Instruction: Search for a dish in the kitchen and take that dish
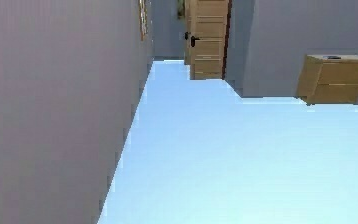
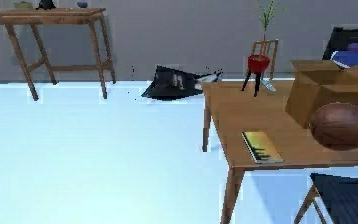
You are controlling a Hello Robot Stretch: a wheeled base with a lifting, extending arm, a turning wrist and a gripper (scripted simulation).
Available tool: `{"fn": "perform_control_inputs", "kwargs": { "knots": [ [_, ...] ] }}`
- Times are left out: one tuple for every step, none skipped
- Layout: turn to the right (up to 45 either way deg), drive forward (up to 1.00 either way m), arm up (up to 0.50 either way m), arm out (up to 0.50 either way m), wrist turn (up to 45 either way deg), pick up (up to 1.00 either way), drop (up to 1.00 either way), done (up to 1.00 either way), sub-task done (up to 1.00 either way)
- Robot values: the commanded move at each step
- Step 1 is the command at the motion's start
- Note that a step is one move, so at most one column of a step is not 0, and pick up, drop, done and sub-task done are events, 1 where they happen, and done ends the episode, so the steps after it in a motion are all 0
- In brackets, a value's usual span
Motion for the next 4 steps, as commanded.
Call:
{"fn": "perform_control_inputs", "kwargs": {
  "knots": [
    [0.0,1.0,0.0,0.0,0.0,0.0,0.0,0.0,0.0],
    [0.0,1.0,0.0,0.0,0.0,0.0,0.0,0.0,0.0],
    [0.0,1.0,0.0,0.0,0.0,0.0,0.0,0.0,0.0],
    [0.0,1.0,0.0,0.0,0.0,0.0,0.0,0.0,0.0]
  ]
}}
